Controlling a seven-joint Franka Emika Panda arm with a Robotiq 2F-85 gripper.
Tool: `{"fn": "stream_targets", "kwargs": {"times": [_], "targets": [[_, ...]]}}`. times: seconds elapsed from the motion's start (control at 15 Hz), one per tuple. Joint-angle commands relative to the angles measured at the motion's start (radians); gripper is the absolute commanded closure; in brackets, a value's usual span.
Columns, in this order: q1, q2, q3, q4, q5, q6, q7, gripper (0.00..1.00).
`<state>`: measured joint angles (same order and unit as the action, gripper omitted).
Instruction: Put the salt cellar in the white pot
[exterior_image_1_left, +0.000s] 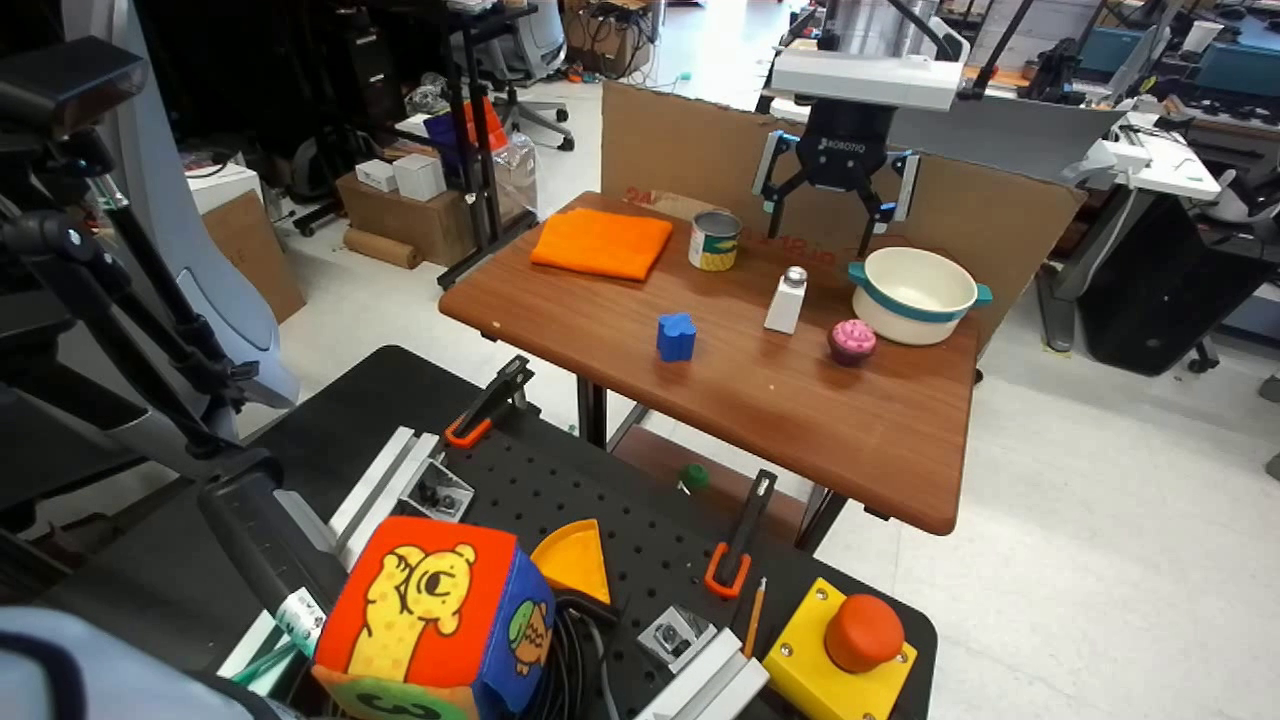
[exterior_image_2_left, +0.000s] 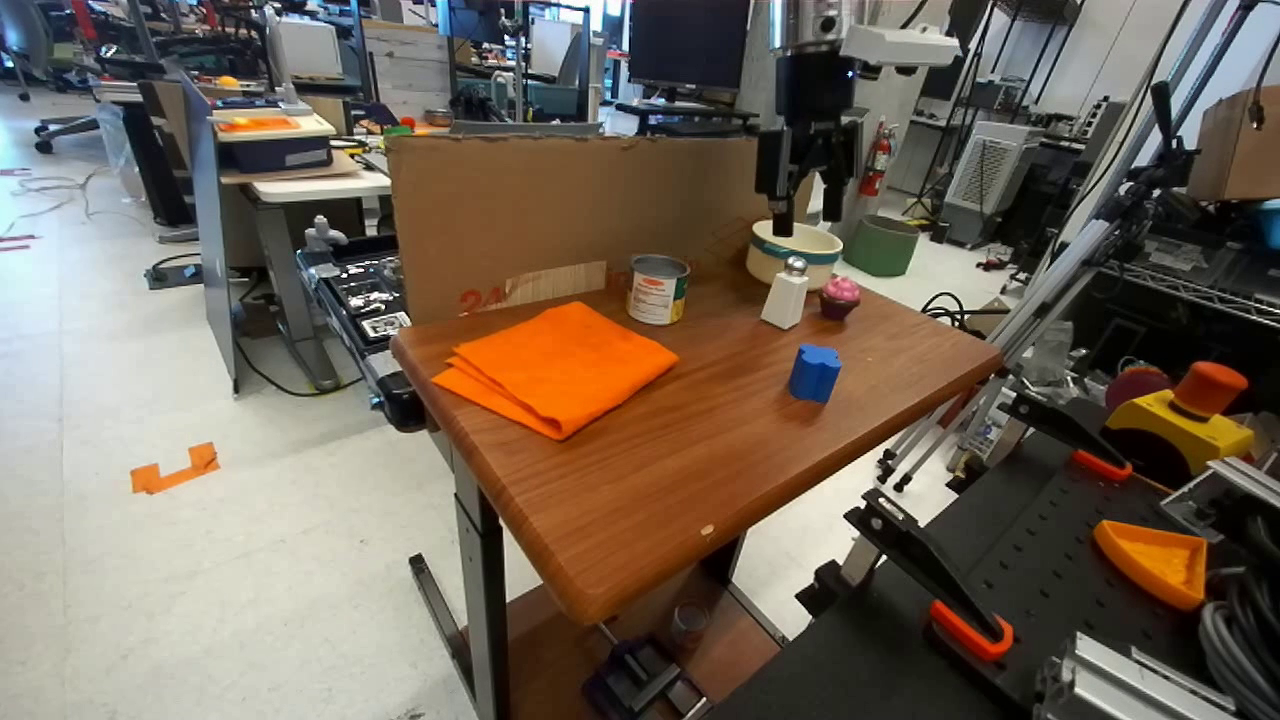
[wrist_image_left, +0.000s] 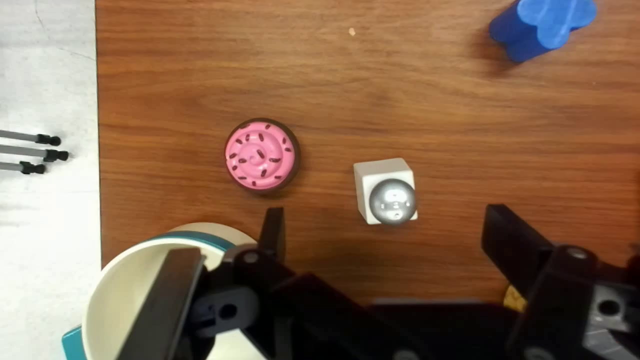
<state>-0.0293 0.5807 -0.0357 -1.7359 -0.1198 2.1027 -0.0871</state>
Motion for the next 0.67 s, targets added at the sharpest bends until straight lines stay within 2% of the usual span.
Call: {"fn": "stream_targets", "kwargs": {"times": [0.0,0.6], "targets": [[0.008,0.073,-0.009,0.078,-0.029,-0.021,0.01,0.0],[0.046,0.131,-0.014,0.072,-0.103,0.004,0.031,0.0]]}}
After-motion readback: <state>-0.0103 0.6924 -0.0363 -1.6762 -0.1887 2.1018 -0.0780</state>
